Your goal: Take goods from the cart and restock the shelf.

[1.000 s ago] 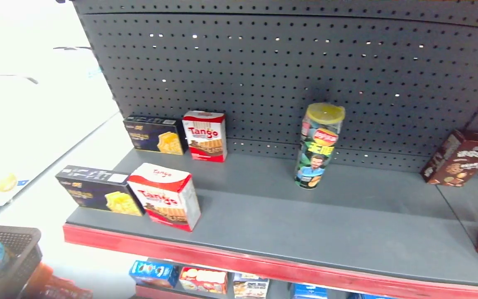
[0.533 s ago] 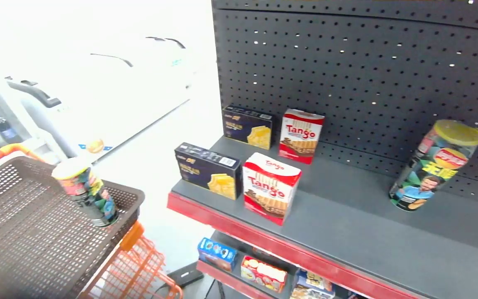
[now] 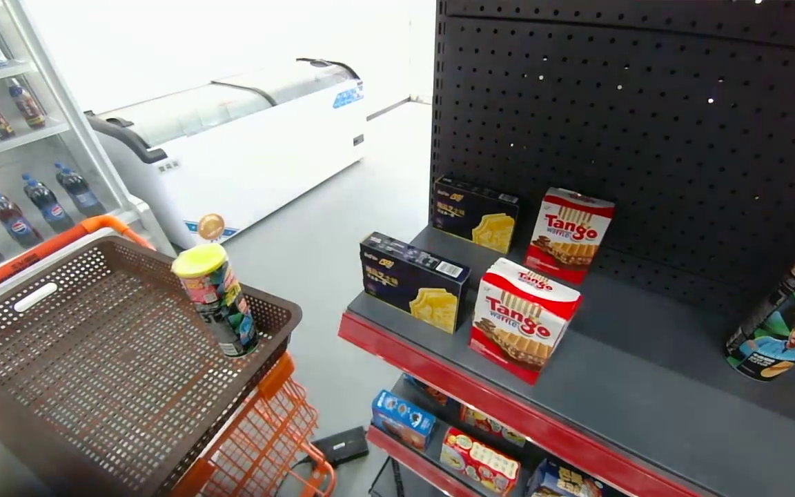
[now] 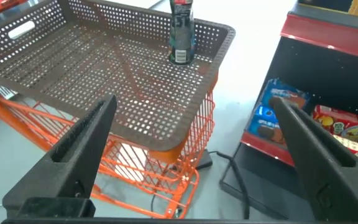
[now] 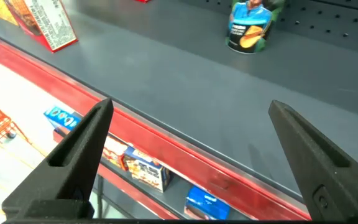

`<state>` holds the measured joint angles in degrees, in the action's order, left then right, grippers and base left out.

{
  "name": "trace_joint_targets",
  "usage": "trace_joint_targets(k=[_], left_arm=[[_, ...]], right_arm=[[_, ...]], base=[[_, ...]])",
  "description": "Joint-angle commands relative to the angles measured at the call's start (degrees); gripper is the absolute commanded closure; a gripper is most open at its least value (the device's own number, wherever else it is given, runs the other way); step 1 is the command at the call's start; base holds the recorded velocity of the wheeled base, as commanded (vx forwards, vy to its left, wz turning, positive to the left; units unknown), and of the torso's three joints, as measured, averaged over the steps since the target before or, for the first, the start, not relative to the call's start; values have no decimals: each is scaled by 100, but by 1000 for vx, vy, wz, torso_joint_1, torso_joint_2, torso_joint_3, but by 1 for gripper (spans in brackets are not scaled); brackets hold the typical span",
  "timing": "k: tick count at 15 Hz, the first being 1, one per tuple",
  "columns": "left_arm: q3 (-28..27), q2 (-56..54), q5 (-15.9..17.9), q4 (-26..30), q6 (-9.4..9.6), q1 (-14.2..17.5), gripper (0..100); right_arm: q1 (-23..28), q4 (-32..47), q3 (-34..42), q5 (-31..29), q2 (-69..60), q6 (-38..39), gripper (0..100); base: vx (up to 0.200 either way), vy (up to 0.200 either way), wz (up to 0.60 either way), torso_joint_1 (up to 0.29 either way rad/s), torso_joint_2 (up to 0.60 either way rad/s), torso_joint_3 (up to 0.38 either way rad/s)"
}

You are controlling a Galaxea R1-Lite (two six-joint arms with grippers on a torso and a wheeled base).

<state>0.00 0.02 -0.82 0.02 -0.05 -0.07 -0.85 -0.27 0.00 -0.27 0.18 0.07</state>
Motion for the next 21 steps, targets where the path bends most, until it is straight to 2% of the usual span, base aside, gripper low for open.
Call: trace_joint_targets(k=[1,3,5,7,8,9,11,12,13,14,15,16,17,18,19,20,21], left_arm=[[-26,-2,-68,15,22,16,0],[-272,50,-33,94,409,7,0],[-993,1061,-94,358,436,-1,0],[-1354,2160,-164,235,427,42,0],[-1450,2538,-208,42,427,69,0],[-1573,3566,-235,-750,436,174,0],[-1661,5016,-287,-2085,585,552,0],[-1749,5412,-419,-2261,787,1009,0],[-1872,5710,-437,-2279,1112,1282,0],[-1934,6185,-279,-2332,1121,1203,0],[-1881,6572,-68,-2789,963,948,0],[-1731,6994,-15,-3465,761,737,0],[-1573,7424,-6,-4107,673,587,0],[-1503,7881,-6,-4801,638,535,0],[-1494,7952,-6,-4907,629,517,0],[-1538,8602,-15,-5759,576,341,0],[-1538,8769,-15,-5926,550,315,0]], right_arm=[[-11,-8,0,0,8,1,0],[-3,0,0,0,8,1,0],[-11,0,0,0,8,1,0],[-11,0,0,0,8,1,0],[-11,-8,0,0,8,1,0],[-11,-8,0,0,8,1,0],[-11,-8,0,0,8,1,0],[-3,-8,0,0,8,1,0],[-11,-8,0,0,8,1,0],[-11,-8,0,0,8,1,0],[-11,-8,0,0,8,1,0],[-11,-8,0,0,8,1,0],[-3,-8,0,0,8,1,0],[-11,-8,0,0,8,1,0],[-3,-8,0,0,8,1,0],[-11,-8,0,0,8,1,0],[-11,-8,0,0,8,1,0]], base=[[0,0,0,0,0,0],[0,0,0,0,0,0],[0,0,0,0,0,0],[0,0,0,0,0,0],[0,0,0,0,0,0],[0,0,0,0,0,0],[0,0,0,0,0,0],[0,0,0,0,0,0],[0,0,0,0,0,0],[0,0,0,0,0,0],[0,0,0,0,0,0],[0,0,0,0,0,0],[0,0,0,0,0,0],[0,0,0,0,0,0],[0,0,0,0,0,0],[0,0,0,0,0,0],[0,0,0,0,0,0]])
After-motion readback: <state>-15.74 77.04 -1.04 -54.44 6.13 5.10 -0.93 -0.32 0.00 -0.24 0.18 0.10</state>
